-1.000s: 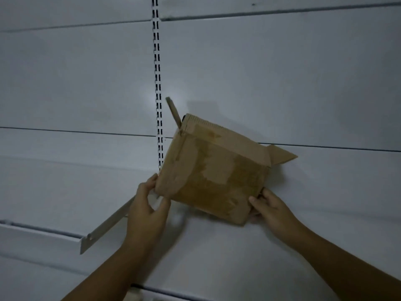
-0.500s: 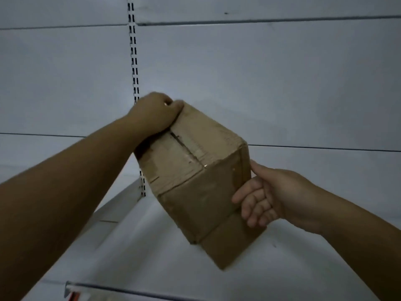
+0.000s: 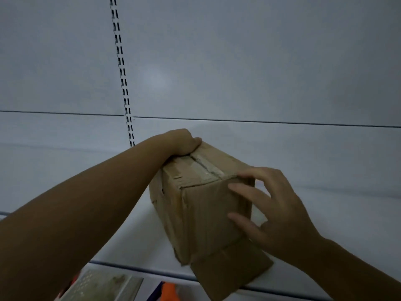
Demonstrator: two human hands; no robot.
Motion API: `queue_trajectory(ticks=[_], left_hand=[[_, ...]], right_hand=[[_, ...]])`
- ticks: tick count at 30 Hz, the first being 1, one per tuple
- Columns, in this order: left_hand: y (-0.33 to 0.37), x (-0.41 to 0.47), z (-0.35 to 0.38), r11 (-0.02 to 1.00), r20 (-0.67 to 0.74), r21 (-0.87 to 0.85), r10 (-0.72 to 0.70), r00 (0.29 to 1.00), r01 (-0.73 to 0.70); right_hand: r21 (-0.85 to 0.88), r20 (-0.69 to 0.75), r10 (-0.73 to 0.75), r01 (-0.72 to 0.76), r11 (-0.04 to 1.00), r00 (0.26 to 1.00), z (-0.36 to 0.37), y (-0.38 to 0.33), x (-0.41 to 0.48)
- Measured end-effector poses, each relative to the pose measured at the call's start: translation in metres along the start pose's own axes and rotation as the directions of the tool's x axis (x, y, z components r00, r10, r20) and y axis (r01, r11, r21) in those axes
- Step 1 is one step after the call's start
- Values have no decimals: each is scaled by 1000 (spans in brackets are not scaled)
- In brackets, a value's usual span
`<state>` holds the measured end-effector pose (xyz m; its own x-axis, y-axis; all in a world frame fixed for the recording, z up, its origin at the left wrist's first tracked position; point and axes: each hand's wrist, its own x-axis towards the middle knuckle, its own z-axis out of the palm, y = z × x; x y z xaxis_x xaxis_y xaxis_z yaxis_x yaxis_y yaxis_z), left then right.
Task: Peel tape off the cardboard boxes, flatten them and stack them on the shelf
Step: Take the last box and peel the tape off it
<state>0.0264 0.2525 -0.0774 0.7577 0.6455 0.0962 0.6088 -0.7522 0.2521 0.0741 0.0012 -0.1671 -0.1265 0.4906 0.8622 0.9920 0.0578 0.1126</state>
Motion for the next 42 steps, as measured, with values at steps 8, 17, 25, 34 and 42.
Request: queue_trajectory(ticks=[8,17,25,34,42], left_hand=[[-1,1,3,999,-51,44,7,999,-4],[2,1,4,998,-84,58,17,996,-12],[2,-1,3,998,-93,61,31,995,-25],[-1,-4,1,997,-118,65,38,992,-31],[-2,-4,1,998,-124,63,35,992,-27]], right_hand=[[-13,-87,-157,156,988,984,19,0,8],[137,18,-210,205,969,978,11,10,36],[133,-98,-139,151,980,985,22,2,28],[242,-111,-93,118,963,989,26,-2,19],[118,-203,-42,67,991,978,22,-13,20]])
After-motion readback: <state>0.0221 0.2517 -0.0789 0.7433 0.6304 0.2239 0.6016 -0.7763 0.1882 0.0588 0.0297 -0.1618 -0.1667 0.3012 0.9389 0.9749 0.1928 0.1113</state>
